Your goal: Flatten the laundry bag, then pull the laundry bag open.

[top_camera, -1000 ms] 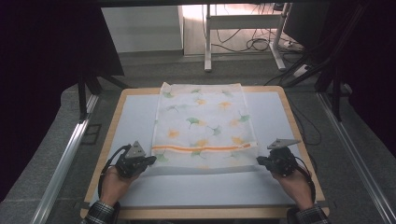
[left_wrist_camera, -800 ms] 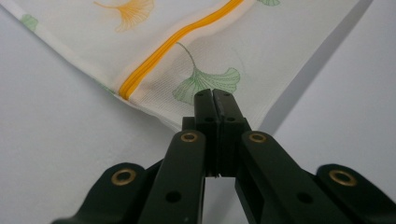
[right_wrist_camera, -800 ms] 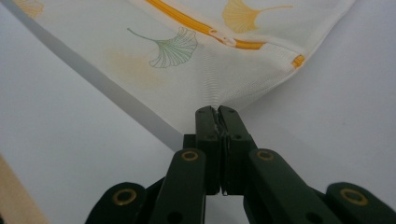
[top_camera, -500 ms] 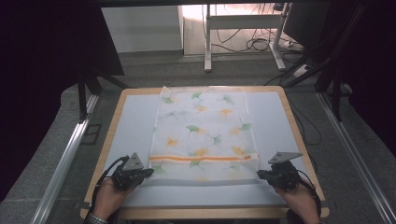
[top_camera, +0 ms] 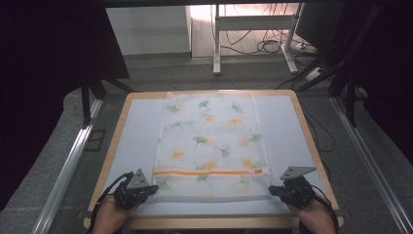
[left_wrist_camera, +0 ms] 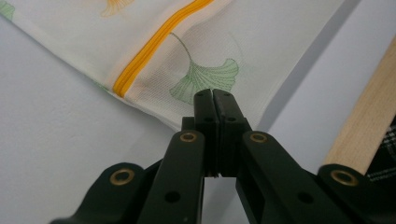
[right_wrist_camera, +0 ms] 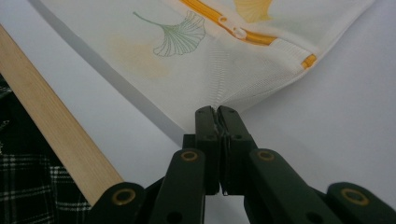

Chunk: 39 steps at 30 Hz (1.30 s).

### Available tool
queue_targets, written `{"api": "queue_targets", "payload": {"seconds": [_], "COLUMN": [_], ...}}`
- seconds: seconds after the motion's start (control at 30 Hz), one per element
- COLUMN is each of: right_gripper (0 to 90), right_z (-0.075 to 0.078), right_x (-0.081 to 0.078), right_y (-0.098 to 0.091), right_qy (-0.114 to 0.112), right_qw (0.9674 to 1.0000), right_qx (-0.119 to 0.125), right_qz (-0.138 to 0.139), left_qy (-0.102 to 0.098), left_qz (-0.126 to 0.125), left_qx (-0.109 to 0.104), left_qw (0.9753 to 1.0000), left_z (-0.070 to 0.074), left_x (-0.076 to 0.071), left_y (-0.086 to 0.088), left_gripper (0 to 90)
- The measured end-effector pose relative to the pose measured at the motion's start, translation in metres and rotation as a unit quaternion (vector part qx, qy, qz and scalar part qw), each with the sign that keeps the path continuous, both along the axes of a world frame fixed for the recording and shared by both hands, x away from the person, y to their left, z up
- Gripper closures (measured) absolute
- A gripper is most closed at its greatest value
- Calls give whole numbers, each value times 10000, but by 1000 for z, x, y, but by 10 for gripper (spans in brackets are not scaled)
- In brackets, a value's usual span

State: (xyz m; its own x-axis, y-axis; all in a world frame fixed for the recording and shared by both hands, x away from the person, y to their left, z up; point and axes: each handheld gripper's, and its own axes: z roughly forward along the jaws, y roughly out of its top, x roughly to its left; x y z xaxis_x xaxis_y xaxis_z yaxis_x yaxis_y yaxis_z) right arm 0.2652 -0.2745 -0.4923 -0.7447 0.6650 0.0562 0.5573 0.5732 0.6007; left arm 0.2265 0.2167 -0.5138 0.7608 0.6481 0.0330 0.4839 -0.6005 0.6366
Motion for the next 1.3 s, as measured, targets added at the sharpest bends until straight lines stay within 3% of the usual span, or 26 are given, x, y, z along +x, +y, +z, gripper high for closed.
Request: {"api": "queue_targets", "payload": {"seconds": [0.13, 0.23, 0.37, 0.5, 0.9, 1.03, 1.13, 1.3], "right_gripper": [852, 761, 695, 653, 498, 446, 420, 379], "right_z": [-2, -2, -1, 0, -1, -1, -1, -1], "right_x": [-1, 0, 1, 1, 5, 6, 7, 9], "right_y": [-1, -2, -3, -3, -2, -3, -3, -4], "right_qy": [65, 33, -90, -131, -300, -346, -413, -465], "right_qw": [10000, 10000, 9999, 9998, 9995, 9993, 9991, 9988], "right_qx": [-6, 11, 58, 67, 17, 38, 68, 93], "right_qz": [21, -32, -69, -92, -128, -137, -106, -99], "left_qy": [59, 97, 114, 54, -144, -118, -77, -109], "left_qz": [31, 135, 263, 366, 481, 516, 467, 541], "left_qx": [-20, -176, -477, -473, -530, -632, -576, -640], "left_qw": [10000, 9997, 9984, 9982, 9973, 9966, 9972, 9964], "left_z": [-2, -3, -1, -2, -4, -4, -5, -4], "left_x": [0, 3, 4, 6, 9, 10, 10, 12], "left_y": [0, 2, 6, 5, 8, 9, 7, 6], "left_gripper": [861, 702, 559, 432, 229, 178, 124, 98]}}
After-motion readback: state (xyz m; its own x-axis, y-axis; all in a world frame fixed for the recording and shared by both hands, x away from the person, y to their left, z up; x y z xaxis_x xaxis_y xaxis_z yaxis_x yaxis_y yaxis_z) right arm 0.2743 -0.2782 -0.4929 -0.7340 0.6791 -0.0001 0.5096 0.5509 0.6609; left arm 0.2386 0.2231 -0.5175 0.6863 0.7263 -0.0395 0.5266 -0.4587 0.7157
